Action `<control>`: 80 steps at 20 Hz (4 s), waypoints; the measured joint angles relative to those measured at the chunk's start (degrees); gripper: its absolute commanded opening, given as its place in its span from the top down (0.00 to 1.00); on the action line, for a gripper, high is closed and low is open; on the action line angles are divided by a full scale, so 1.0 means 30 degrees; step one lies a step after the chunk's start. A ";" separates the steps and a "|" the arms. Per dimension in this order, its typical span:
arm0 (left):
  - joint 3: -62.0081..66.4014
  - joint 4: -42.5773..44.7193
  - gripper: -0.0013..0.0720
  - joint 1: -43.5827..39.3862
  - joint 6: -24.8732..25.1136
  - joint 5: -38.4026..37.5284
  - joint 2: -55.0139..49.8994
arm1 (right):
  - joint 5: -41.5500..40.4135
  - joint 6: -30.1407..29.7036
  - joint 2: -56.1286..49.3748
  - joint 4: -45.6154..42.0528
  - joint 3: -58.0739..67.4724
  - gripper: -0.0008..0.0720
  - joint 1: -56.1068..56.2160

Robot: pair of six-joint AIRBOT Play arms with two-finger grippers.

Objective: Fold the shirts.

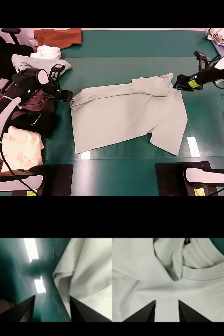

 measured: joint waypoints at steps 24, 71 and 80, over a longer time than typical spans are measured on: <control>-0.8918 -0.8655 0.00 -0.0029 0.1574 -0.1384 0.7941 | 0.2863 -0.4073 0.5974 0.3067 -0.9639 0.21 -0.7184; -0.7708 -0.6040 0.95 -0.0036 0.2827 1.1176 0.2914 | -0.2769 -0.4328 0.4874 0.6317 -1.0149 0.32 -0.5136; -0.3934 -0.4189 0.21 0.0350 0.2528 1.0754 0.0306 | -0.2470 -0.4262 0.2958 0.5989 -0.8196 0.30 -0.4044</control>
